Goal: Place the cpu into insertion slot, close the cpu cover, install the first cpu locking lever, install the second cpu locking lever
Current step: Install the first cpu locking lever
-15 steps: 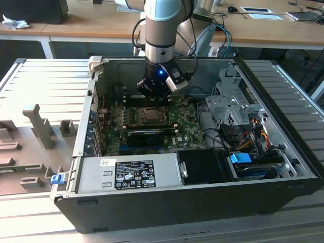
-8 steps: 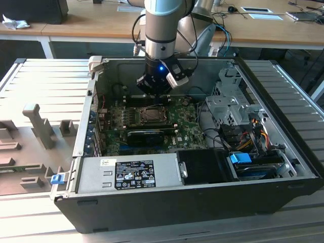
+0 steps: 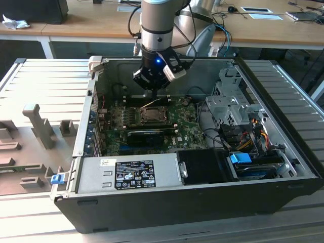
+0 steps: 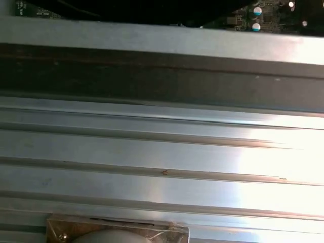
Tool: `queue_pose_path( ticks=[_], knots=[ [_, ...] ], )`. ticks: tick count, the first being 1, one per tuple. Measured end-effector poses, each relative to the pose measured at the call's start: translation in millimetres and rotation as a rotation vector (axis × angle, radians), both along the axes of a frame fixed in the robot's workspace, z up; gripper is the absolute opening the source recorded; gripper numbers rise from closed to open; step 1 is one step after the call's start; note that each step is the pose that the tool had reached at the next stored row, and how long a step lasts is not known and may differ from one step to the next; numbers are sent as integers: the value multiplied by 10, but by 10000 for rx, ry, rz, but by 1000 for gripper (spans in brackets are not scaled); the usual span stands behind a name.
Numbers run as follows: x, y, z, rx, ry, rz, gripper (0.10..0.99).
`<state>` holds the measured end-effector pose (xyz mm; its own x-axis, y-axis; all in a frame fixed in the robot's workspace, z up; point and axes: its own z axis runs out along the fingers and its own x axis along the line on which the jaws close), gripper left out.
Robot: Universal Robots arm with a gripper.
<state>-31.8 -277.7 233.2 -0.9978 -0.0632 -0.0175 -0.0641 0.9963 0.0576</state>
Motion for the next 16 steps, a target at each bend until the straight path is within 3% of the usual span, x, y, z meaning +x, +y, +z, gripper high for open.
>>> queue_pose_path(
  ticks=[16],
  knots=[
    [68,-1,-156,-2,0,1,106]
  ],
)
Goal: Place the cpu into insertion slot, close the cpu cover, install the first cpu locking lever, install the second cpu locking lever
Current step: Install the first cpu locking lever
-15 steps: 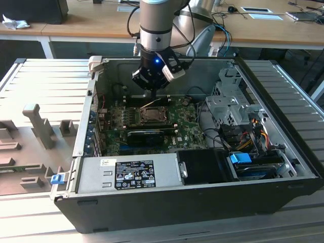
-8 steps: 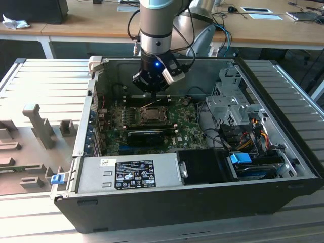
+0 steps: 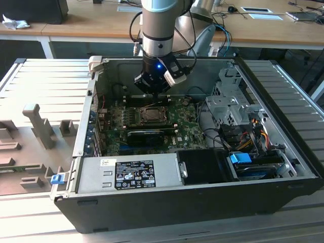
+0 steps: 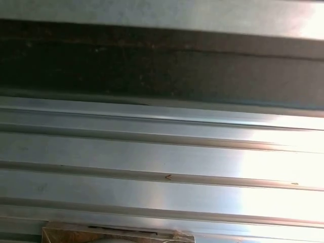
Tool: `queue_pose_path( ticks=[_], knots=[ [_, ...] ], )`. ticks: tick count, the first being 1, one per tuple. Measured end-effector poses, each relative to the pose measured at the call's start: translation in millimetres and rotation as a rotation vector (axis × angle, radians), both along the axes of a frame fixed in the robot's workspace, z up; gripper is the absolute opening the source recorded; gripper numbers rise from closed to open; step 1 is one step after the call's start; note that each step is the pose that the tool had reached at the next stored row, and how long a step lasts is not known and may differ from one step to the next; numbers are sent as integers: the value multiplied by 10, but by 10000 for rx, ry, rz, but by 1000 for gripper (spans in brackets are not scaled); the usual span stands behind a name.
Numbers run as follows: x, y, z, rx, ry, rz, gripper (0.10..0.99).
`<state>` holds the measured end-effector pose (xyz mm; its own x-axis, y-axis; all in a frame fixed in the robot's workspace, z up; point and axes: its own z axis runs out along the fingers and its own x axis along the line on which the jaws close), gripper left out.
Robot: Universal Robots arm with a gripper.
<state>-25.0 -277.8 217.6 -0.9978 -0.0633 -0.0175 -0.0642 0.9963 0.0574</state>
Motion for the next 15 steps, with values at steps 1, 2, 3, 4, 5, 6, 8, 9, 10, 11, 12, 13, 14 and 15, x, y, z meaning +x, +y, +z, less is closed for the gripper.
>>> queue_pose_path(
  ticks=[1,2,3,4,5,6,8,9,10,11,12,13,14,15],
  knots=[
    [8,0,-9,0,0,0,106],
    [16,0,-23,0,0,0,106],
    [20,0,-34,0,0,0,106],
    [24,0,-49,-1,0,0,106],
    [28,0,-60,-1,0,-1,106],
    [32,0,-79,0,0,-1,106],
    [33,-1,-105,-2,0,-2,106],
    [34,-1,-115,-1,0,-1,106],
    [35,-1,-122,1,-1,0,106],
    [35,-2,-127,0,0,-1,106],
    [35,-2,-130,-1,0,-1,106],
    [35,-3,-133,-3,1,-1,106],
    [35,-3,-134,-4,3,0,106],
    [35,-4,-136,-4,3,-1,106]
  ],
)
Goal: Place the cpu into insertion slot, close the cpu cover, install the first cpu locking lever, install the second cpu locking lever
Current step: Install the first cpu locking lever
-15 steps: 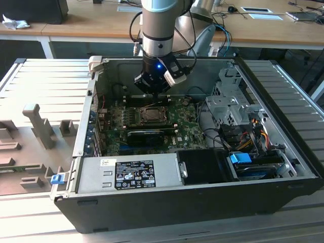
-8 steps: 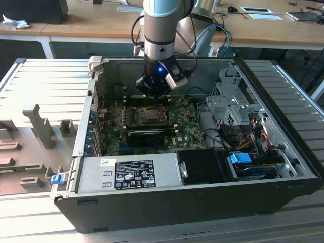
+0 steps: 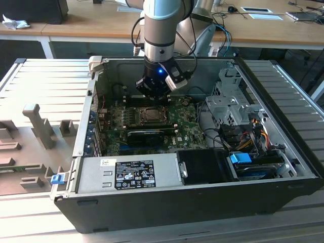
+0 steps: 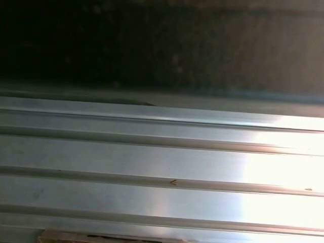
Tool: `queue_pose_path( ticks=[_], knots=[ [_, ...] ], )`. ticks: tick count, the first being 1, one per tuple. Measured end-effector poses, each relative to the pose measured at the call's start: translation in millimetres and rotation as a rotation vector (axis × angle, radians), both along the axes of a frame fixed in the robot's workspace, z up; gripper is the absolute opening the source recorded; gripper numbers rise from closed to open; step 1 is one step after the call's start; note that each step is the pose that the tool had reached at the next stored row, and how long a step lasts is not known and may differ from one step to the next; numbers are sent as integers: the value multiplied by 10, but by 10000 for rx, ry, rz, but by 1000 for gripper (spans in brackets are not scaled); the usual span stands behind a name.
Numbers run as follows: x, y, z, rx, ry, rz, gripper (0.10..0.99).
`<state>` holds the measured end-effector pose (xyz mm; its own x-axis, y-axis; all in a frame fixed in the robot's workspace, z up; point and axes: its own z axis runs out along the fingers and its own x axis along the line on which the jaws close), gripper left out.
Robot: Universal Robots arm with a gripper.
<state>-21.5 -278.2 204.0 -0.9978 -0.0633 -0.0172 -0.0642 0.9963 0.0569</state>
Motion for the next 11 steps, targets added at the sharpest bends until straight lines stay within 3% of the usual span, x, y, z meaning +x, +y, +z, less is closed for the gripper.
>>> queue_pose_path(
  ticks=[11],
  knots=[
    [3,-16,-12,-35,-5,-4,106]
  ],
)
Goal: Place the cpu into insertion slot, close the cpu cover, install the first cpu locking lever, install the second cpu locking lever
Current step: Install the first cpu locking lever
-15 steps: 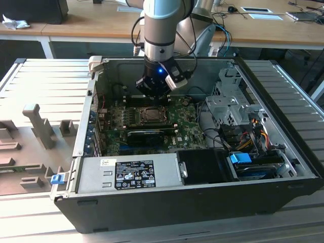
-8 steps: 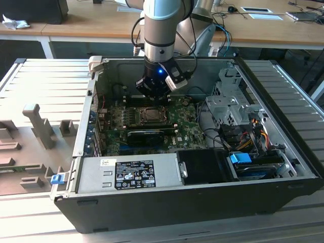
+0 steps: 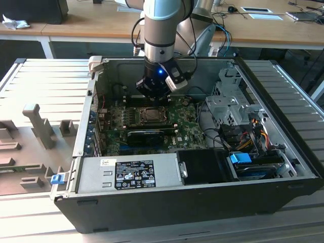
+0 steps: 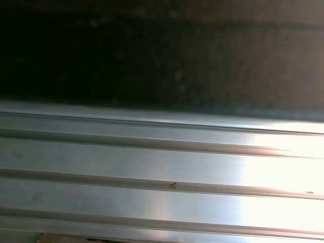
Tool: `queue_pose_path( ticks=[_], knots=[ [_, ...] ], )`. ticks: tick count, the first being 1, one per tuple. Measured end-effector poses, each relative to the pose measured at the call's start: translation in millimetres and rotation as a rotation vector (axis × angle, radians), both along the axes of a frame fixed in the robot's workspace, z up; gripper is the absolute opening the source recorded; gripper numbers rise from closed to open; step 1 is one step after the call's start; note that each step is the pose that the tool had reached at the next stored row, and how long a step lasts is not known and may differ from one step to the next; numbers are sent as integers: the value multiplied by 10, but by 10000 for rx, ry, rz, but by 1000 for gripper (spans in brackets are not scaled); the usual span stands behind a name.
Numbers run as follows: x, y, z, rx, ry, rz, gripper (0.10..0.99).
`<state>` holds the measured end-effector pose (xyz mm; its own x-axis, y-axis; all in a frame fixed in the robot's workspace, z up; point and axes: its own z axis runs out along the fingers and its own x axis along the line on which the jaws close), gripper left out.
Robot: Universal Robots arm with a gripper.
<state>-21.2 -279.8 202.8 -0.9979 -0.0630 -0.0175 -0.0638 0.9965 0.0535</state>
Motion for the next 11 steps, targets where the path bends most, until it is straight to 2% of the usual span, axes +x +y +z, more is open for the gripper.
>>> queue_pose_path(
  ticks=[5,9,11],
  knots=[
    [1,-7,-21,14,6,1,106],
    [3,-5,-28,203,2,0,106],
    [3,-4,-23,224,-2,-2,106]
  ],
)
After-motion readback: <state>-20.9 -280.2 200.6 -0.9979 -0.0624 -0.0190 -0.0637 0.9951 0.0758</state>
